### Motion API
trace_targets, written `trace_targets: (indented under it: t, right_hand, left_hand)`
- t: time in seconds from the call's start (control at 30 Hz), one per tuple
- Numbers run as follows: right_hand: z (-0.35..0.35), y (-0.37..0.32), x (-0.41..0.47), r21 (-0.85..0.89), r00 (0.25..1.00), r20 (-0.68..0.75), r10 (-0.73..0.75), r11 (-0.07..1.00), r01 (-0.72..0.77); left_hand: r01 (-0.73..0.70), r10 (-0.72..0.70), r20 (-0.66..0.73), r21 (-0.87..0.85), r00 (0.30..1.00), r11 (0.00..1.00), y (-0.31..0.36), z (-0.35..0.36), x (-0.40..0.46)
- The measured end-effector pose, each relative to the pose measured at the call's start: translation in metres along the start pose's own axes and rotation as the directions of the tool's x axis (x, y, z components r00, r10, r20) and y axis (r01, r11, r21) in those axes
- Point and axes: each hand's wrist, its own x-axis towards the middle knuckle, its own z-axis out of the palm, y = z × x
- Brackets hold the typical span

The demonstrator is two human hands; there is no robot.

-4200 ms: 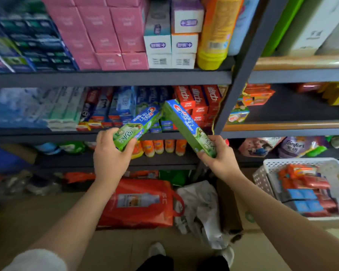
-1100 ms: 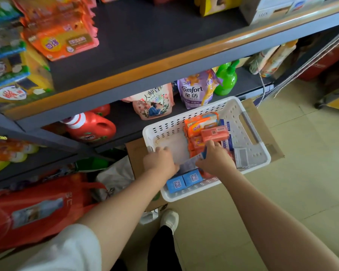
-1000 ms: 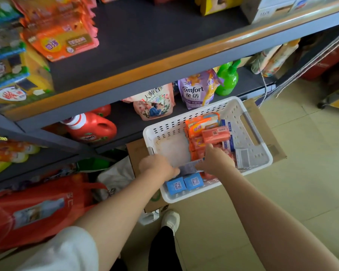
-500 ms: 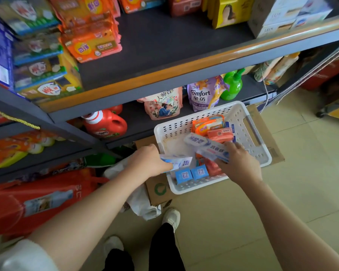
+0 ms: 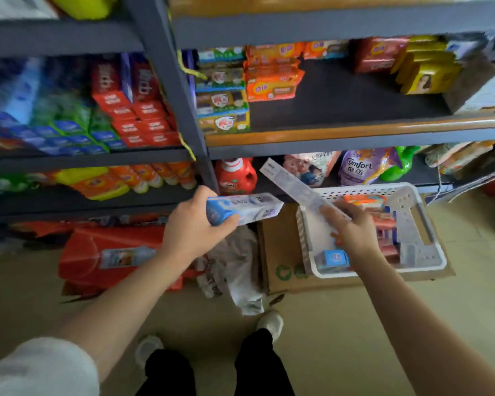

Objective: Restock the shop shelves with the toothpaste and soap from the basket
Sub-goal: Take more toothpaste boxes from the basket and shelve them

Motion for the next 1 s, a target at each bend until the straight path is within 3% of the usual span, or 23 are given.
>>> trace_targets:
  t: [0.07,0.2,0.43,0.67,1.0]
  right_hand:
    - [0.033,-0.019,-0.016,0.102,0.992,0.115,0.061,0.992,-0.073]
    - [0.113,-0.058,-0.058,0.048,0.968,0.250,0.032,0.998,-0.045]
    - [0.277,-0.131,-0.123,0.220,0.901,0.434,0.019,0.967,-0.127]
    - [0.405,-0.190,-0.151,0.273,0.889,0.456,-0.034,0.956,-0.103]
    - [0.512,-0.272,-0.134,0.230,0.864,0.496,-0.086,0.973,-0.035]
  left_hand:
    - [0.067,-0.067,-0.003,0.041,0.998,0.997,-0.032,-0.026,-0.011]
    - [0.197,-0.195,-0.030,0.083,0.980,0.977,-0.107,-0.086,-0.041]
    - [0.322,-0.318,-0.214,-0.019,0.924,0.947,-0.243,-0.205,-0.086]
    - [0.390,-0.416,-0.377,-0.146,0.828,0.909,-0.338,-0.296,-0.092]
    - [0.363,-0.472,-0.637,-0.306,0.609,0.880,-0.414,-0.360,-0.037]
